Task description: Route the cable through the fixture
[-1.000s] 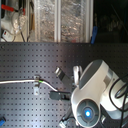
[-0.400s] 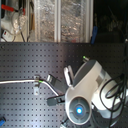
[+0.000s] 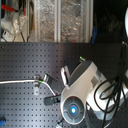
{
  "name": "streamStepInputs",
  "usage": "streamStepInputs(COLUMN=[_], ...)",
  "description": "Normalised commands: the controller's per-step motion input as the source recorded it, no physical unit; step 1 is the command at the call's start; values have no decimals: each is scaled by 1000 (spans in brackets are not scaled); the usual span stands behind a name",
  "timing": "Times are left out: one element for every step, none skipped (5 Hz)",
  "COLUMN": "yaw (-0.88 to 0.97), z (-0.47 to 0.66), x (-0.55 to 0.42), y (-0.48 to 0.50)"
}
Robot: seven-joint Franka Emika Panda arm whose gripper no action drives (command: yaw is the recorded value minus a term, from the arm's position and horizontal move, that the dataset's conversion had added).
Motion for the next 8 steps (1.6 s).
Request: streamStepInputs(yaw=[309,0,-174,0,37,166,0,-26], z=[49,75,226,0,355,117,43,0], x=[-121,0,25,-17,-261,-183,5,0], y=[178,0,-295,-4,-80,-53,-18,0])
